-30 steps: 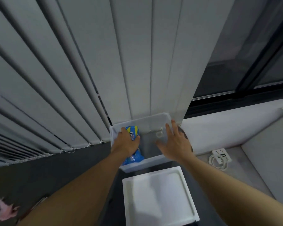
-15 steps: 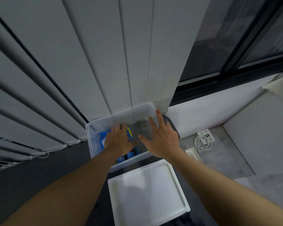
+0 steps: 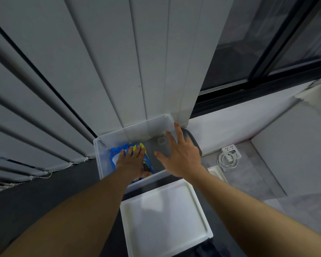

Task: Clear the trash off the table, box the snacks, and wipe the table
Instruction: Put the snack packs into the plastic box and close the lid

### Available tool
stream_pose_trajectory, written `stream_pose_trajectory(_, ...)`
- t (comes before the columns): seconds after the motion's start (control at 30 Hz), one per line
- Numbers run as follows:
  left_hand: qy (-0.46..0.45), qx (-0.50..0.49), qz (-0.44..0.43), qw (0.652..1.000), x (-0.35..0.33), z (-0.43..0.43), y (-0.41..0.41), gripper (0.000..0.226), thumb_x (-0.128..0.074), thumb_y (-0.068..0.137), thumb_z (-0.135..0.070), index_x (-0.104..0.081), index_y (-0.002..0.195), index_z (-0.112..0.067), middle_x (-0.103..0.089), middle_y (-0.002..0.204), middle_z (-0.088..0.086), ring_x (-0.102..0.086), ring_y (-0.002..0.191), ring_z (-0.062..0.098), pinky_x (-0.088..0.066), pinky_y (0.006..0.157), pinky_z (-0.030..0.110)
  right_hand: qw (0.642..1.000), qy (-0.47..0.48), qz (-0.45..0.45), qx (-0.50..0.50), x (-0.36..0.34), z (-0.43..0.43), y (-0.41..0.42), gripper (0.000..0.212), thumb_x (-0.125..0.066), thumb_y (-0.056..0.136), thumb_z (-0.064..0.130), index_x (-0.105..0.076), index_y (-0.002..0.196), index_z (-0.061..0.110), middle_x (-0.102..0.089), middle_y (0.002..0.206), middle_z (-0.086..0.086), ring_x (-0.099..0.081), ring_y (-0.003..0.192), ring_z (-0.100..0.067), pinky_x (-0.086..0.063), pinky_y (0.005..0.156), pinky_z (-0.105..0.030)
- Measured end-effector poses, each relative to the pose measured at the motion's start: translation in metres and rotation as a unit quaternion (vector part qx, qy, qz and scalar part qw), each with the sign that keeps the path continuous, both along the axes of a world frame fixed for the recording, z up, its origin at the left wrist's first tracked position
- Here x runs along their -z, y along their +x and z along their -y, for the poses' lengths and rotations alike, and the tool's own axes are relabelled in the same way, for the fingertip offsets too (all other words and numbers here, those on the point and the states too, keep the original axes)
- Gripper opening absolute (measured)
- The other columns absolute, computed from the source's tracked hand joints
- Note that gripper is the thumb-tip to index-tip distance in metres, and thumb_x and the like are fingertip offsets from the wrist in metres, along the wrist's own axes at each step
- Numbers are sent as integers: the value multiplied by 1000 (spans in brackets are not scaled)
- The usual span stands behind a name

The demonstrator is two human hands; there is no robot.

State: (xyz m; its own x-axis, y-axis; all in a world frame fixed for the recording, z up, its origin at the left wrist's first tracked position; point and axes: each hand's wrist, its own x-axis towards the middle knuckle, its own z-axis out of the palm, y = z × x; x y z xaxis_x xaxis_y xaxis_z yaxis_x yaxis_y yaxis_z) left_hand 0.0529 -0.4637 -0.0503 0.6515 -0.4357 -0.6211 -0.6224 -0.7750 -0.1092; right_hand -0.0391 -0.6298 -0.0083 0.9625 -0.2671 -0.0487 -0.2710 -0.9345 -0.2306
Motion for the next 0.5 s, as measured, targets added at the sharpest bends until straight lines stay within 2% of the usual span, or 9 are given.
stream_pose_trajectory(0.17, -20, 12, -5, 1000, -10, -5, 0, 106, -45, 89, -73, 10, 159, -16, 14, 167, 2, 7, 155, 28, -4, 125, 48, 1000, 10, -12, 2, -1, 0, -1, 85, -41, 87, 75, -14, 155, 32, 17, 164, 5, -43, 129, -34, -52, 87, -41)
stream_pose_trajectory(0.3, -65, -22, 4, 998, -21, -19, -2, 95, -46, 94, -66, 1, 160, -16, 6, 168, 3, 3, 155, 25, -5, 124, 48, 1000, 25, -12, 1, 1, 3, -1, 88, -45, 87, 74, -8, 156, 33, 19, 164, 6, -41, 130, -34, -53, 88, -43)
stream_pose_trajectory(0.4, -115, -31, 46, 992, -37, -31, -6, 82, -39, 98, -62, -8, 160, -17, -6, 168, 3, -6, 154, 24, -9, 124, 47, 999, 47, -21, -4, 0, 4, -1, 88, -47, 87, 72, -5, 155, 34, 18, 163, 5, -30, 140, -37, -51, 97, -51)
stream_pose_trajectory(0.5, -156, -34, 109, 981, -56, -48, -13, 72, -34, 102, -54, -15, 159, -16, -15, 166, 6, -11, 153, 25, -8, 124, 45, 998, 48, -42, -3, -5, 3, 2, 84, -43, 90, 71, -3, 155, 35, 12, 166, -1, -13, 149, -39, -35, 111, -61)
